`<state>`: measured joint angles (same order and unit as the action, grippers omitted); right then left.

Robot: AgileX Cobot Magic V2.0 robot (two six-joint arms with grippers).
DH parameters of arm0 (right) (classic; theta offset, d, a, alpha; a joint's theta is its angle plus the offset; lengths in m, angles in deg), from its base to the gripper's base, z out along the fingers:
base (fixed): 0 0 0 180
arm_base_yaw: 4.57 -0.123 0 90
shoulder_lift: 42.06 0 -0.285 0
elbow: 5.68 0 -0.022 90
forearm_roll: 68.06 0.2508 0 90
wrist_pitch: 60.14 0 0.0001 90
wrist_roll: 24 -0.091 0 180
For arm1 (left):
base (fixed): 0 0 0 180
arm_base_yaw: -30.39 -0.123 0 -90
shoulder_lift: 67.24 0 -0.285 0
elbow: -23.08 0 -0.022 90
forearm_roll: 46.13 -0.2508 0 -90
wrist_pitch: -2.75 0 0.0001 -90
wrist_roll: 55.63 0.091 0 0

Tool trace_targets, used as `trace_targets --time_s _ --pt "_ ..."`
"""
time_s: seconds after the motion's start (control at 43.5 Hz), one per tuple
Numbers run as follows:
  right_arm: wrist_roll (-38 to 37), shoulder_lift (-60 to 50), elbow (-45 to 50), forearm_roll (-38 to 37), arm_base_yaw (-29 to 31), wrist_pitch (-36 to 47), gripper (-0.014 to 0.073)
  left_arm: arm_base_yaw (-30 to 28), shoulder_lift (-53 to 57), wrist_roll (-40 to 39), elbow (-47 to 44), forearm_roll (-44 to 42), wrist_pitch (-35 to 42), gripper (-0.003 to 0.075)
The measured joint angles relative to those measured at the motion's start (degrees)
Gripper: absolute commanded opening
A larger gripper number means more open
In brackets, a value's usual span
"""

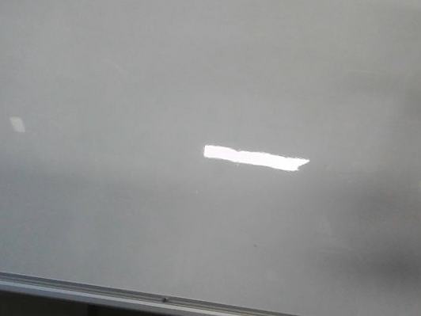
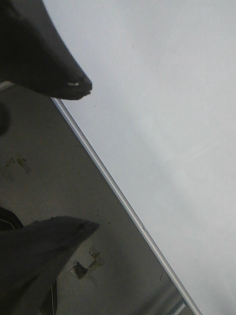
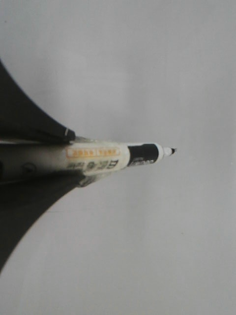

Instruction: Write number 1 on whiteboard

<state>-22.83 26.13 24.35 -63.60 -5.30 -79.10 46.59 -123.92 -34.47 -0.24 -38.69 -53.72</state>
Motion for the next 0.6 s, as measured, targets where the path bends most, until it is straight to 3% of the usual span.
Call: trace_targets --time_s 0.597 --pt "-0.11 10.64 -4.04 0.0 0.0 6.78 -0.006 0.0 0.0 0.0 0.0 0.0 0.36 0.0493"
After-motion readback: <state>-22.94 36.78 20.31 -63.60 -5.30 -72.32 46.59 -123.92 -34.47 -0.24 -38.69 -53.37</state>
